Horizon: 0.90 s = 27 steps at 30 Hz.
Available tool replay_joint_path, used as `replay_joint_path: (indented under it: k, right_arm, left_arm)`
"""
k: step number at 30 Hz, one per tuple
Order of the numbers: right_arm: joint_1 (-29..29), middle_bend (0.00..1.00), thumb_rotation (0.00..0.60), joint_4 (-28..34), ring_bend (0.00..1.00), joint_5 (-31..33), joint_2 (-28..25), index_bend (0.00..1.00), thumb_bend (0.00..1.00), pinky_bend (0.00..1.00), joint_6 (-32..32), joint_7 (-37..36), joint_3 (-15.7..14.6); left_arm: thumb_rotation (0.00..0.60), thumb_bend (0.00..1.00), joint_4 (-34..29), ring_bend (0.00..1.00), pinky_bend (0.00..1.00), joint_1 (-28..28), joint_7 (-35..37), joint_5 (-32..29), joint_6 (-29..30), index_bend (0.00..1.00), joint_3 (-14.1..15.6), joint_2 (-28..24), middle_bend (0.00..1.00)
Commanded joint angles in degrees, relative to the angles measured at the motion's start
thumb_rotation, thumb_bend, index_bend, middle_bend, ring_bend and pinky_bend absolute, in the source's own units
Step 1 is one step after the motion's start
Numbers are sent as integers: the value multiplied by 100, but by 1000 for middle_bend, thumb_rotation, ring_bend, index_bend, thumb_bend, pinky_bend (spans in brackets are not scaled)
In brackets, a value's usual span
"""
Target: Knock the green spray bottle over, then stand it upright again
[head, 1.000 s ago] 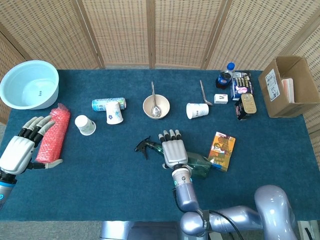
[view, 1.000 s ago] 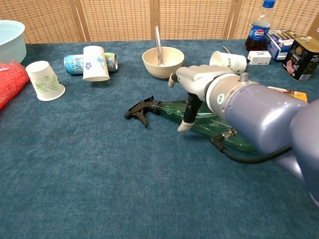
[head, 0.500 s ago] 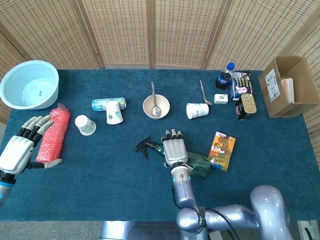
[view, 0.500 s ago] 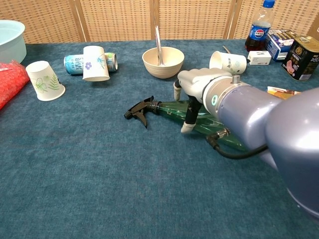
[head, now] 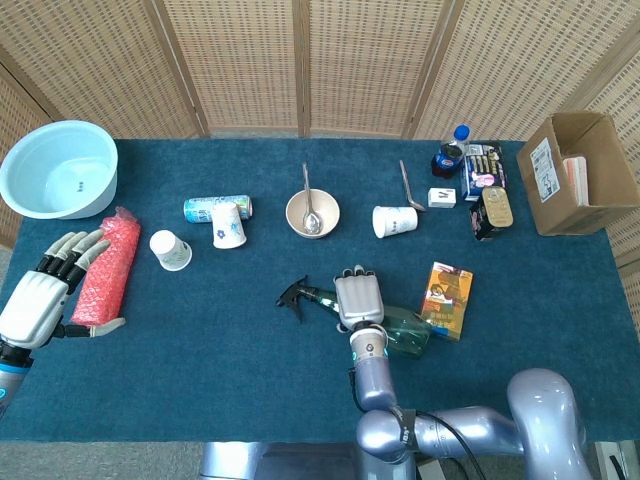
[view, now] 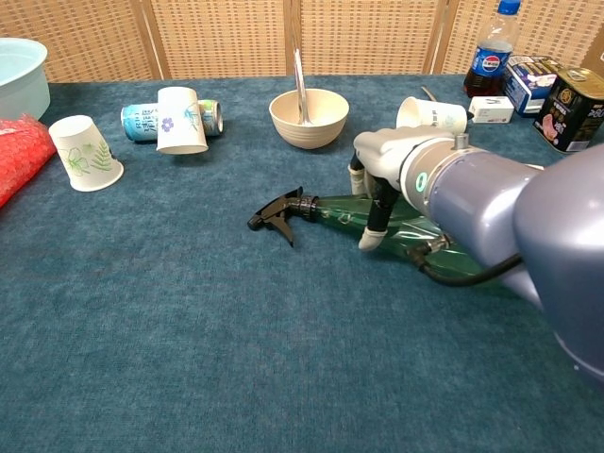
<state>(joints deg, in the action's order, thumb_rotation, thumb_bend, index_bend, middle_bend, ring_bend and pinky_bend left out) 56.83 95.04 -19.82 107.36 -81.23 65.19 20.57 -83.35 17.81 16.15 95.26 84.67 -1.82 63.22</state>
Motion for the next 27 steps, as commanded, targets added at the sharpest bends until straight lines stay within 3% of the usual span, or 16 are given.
replay_joint_path:
  k: [1, 10, 22, 27]
  right_arm:
    - [-29, 420, 600, 44, 351, 115, -67, 604, 226, 546, 26, 16, 26]
    - [-167, 541, 600, 431, 540, 78, -393, 704, 261, 729, 65, -237, 113]
    - [-530, 543, 600, 1352, 543, -258, -1151, 708, 260, 732, 75, -931, 291]
    - [-825, 543, 600, 1655, 543, -593, -1626, 713, 261, 731, 299, -1705, 511]
  left_arm:
    - [315, 171, -3, 0, 41, -13, 26, 18, 39, 42, 0, -8, 0]
    - [316, 172, 15, 0, 69, -26, 107, 31, 108, 42, -22, -2, 0]
    - [313, 172, 20, 0, 88, -41, 126, -10, 180, 45, -78, 25, 0]
    - [314, 172, 16, 0, 89, -71, 76, -3, 258, 45, -97, 35, 0]
